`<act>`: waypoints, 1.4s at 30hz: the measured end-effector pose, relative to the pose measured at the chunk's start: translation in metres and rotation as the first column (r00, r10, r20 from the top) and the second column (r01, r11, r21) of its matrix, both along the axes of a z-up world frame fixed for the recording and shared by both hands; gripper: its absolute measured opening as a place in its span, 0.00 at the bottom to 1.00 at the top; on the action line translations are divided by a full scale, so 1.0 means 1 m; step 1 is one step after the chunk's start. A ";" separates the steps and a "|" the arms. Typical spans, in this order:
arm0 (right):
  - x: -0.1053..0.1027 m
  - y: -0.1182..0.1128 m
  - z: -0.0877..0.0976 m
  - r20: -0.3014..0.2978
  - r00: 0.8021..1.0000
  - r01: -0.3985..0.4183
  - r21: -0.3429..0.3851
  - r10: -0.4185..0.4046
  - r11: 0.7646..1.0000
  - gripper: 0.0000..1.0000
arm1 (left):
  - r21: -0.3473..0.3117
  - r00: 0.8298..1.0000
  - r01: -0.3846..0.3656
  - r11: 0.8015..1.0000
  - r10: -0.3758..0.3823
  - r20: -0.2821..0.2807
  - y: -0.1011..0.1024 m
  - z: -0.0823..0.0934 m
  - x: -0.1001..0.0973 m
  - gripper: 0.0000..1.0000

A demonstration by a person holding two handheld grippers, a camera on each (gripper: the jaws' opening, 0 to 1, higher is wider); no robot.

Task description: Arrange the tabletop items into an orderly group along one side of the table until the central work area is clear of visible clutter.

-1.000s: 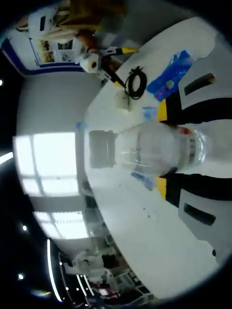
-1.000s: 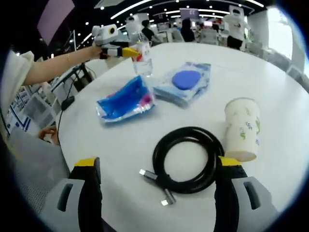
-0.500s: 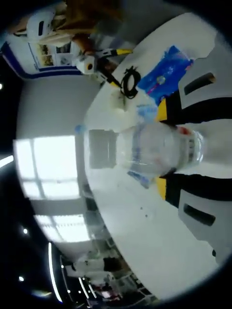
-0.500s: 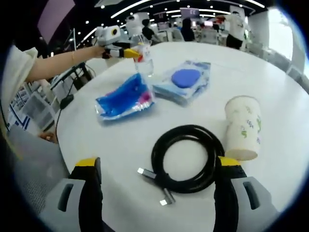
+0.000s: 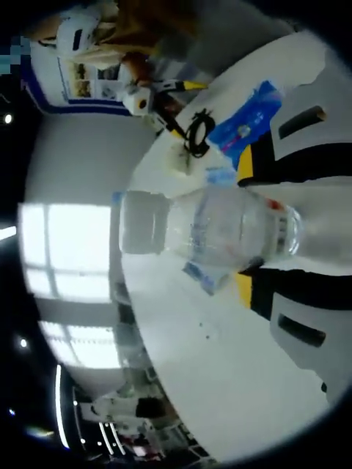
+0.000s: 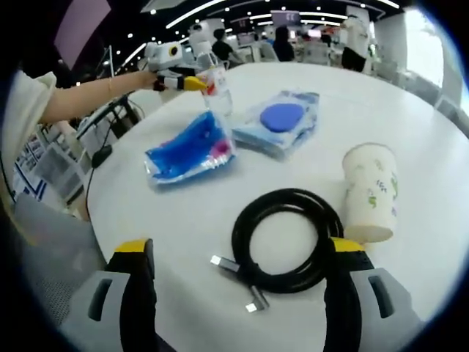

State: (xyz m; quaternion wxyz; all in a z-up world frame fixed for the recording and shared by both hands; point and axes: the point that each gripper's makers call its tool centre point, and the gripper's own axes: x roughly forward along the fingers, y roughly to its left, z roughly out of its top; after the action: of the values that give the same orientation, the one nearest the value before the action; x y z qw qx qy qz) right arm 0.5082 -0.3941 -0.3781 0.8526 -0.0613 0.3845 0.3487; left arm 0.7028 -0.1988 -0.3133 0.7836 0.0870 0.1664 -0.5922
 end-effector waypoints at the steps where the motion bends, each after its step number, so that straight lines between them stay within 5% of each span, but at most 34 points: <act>1: 0.000 0.000 0.000 0.000 1.000 0.001 0.001 -0.001 1.000 0.96 | -0.003 1.000 -0.007 1.000 0.007 0.003 0.001 0.001 0.001 0.49; 5: 0.002 0.000 0.004 0.009 1.000 0.004 0.012 -0.004 1.000 0.96 | -0.089 0.995 -0.097 0.991 0.095 -0.021 0.002 0.020 0.014 0.59; 11: 0.008 -0.002 0.015 0.043 0.999 0.024 0.032 -0.026 0.999 0.98 | -0.093 0.988 -0.152 0.984 0.149 -0.047 0.001 0.030 0.011 0.80; 21: 0.025 -0.005 0.044 0.141 0.990 -0.012 0.030 0.007 0.999 0.99 | -0.094 0.974 -0.219 0.971 0.211 -0.087 -0.002 0.036 -0.004 0.99; 35: 0.036 -0.011 0.060 0.184 0.972 -0.141 -0.028 0.143 0.990 1.00 | -0.013 0.978 -0.200 0.980 0.199 -0.069 -0.017 0.047 -0.050 0.99; 42: 0.052 -0.018 0.073 0.211 0.962 -0.171 -0.032 0.174 0.985 1.00 | 0.008 0.967 -0.247 0.969 0.247 -0.056 -0.017 0.052 -0.057 0.99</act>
State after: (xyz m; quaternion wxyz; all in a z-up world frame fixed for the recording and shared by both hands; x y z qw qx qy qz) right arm 0.5599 -0.4121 -0.3056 0.8548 -0.1372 0.2864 0.4104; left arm 0.6457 -0.2155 -0.2614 0.8463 0.0494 0.1983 -0.4920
